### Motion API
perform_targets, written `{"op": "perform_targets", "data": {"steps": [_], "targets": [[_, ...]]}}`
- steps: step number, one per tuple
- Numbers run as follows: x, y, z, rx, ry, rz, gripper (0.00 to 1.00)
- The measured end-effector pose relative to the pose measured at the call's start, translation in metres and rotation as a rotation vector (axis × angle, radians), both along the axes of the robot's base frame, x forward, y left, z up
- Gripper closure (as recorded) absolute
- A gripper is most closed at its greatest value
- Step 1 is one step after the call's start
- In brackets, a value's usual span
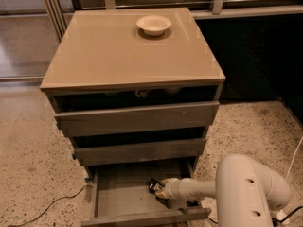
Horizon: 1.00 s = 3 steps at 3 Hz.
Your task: Pick rxbar chocolate from bottom drawer and place on counter
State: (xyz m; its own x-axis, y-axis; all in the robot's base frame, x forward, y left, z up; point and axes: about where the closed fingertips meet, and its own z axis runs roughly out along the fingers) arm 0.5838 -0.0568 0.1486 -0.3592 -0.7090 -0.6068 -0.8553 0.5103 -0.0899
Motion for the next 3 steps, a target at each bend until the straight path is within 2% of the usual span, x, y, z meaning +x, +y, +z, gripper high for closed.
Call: {"op": "perform_targets", "data": {"steps": [1, 3], "targets": [[-0.004, -0.003, 0.014, 0.031, 0.002, 0.015, 1.00], [-0.013, -0.002, 0.054, 0.136, 0.010, 0.067, 1.00]]}}
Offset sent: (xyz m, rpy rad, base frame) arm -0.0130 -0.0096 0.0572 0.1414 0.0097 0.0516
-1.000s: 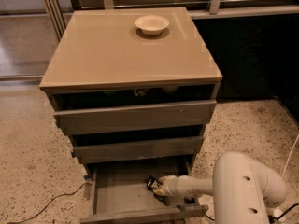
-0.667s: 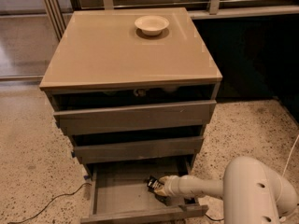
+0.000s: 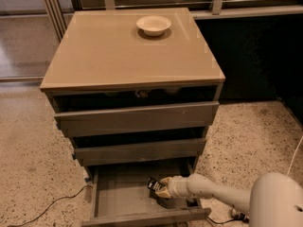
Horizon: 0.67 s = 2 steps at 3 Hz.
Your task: Pick rxbar chocolate from bottom drawer and place on counter
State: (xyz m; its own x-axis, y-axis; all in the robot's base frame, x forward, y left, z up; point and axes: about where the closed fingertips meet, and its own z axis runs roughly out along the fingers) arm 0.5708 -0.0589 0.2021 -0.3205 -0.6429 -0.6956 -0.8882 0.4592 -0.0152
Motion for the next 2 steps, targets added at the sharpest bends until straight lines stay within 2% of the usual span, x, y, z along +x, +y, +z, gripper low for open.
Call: {"op": "perform_targets", "data": {"steps": [1, 2], "targets": [[-0.0077, 0.0092, 0.0285, 0.063, -0.010, 0.050, 1.00], [-0.0077, 0.0092, 0.0285, 0.063, -0.010, 0.050, 1.00]]}}
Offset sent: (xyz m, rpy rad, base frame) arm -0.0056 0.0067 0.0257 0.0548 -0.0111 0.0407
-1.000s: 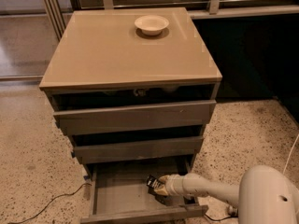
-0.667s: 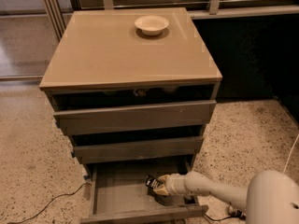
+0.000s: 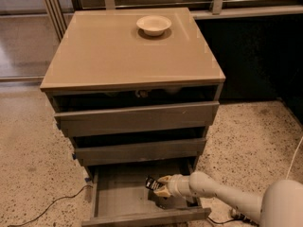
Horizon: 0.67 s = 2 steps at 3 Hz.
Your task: Pick rxbar chocolate from bottom drawer and place on counter
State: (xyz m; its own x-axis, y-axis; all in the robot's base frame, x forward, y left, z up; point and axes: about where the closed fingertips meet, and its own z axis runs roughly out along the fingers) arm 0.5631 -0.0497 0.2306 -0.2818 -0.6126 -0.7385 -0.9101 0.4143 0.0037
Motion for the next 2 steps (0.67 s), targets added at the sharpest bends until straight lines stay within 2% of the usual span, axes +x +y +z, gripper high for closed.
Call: {"op": "perform_targets", "data": {"steps": [2], "targets": [[0.005, 0.011, 0.032, 0.022, 0.030, 0.031, 1.00]]}}
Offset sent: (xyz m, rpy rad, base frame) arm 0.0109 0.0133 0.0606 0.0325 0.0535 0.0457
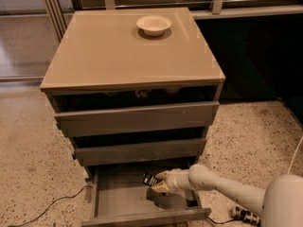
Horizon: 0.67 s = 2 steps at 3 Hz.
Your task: Pick rxbar chocolate from bottom drawer and place on counter
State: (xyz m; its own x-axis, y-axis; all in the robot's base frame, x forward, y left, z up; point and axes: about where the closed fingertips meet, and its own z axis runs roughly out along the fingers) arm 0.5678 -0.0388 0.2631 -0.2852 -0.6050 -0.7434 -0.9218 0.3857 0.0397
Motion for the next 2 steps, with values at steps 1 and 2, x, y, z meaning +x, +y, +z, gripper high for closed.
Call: {"op": "perform_targets", "data": {"steps": [1, 2], "targets": [[0.003, 0.004, 0.036, 0.003, 0.035, 0.019, 1.00], [0.004, 0.005, 0.060, 0.006, 0.047, 0.026, 1.00]]}}
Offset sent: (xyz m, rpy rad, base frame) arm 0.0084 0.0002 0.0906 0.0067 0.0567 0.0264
